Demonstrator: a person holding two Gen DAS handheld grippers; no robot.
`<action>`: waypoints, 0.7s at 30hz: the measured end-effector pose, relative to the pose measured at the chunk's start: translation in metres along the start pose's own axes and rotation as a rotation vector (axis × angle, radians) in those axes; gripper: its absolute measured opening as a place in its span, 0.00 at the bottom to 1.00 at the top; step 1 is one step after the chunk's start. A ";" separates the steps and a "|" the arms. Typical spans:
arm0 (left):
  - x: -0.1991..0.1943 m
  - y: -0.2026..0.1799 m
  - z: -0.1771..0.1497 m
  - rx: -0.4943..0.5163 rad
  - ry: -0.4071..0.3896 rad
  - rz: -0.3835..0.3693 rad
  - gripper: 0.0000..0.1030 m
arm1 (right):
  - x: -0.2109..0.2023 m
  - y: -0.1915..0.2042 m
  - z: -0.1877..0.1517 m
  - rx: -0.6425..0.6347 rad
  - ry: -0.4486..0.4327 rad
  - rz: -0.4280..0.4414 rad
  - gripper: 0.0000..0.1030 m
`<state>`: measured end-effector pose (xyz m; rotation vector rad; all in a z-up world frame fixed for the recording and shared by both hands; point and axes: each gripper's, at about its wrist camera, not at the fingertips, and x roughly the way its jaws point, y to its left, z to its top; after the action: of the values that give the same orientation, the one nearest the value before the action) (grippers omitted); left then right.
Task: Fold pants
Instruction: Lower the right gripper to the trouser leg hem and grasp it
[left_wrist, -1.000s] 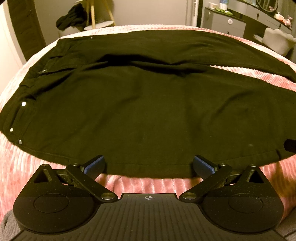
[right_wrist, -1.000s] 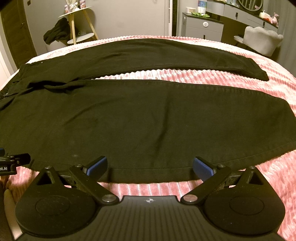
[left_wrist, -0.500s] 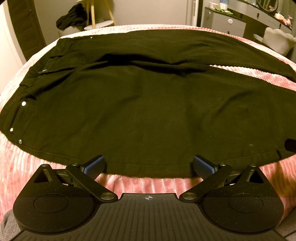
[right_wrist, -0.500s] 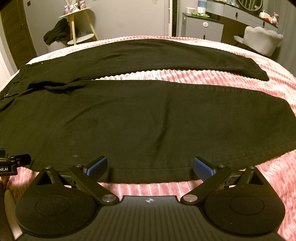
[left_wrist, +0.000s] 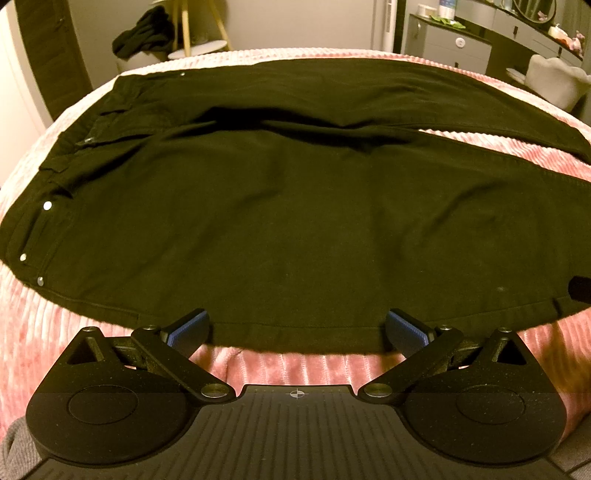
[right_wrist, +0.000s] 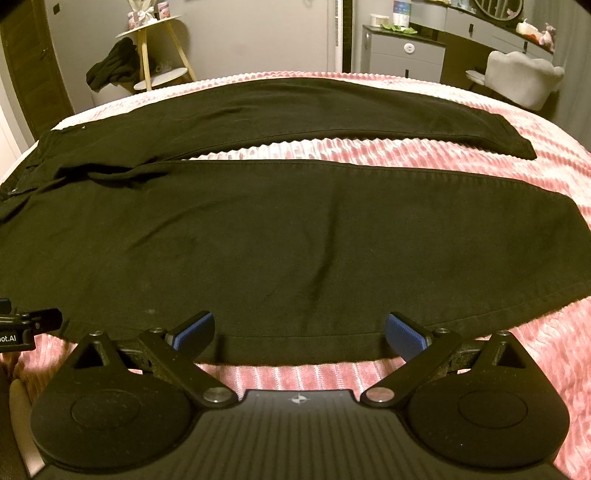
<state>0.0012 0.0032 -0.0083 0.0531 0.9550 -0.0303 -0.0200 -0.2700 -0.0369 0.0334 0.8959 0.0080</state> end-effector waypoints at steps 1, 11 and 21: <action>0.000 0.001 0.000 0.000 0.000 0.000 1.00 | 0.000 0.000 0.000 0.000 0.000 0.000 0.96; -0.010 0.002 0.001 -0.031 -0.054 0.004 1.00 | 0.009 -0.017 0.007 0.124 0.038 0.019 0.96; -0.031 0.007 0.035 -0.113 -0.229 0.101 1.00 | 0.044 -0.037 0.010 0.314 0.152 0.031 0.96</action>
<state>0.0120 0.0077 0.0370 -0.0069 0.7225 0.1092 0.0155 -0.3065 -0.0664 0.3432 1.0416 -0.1021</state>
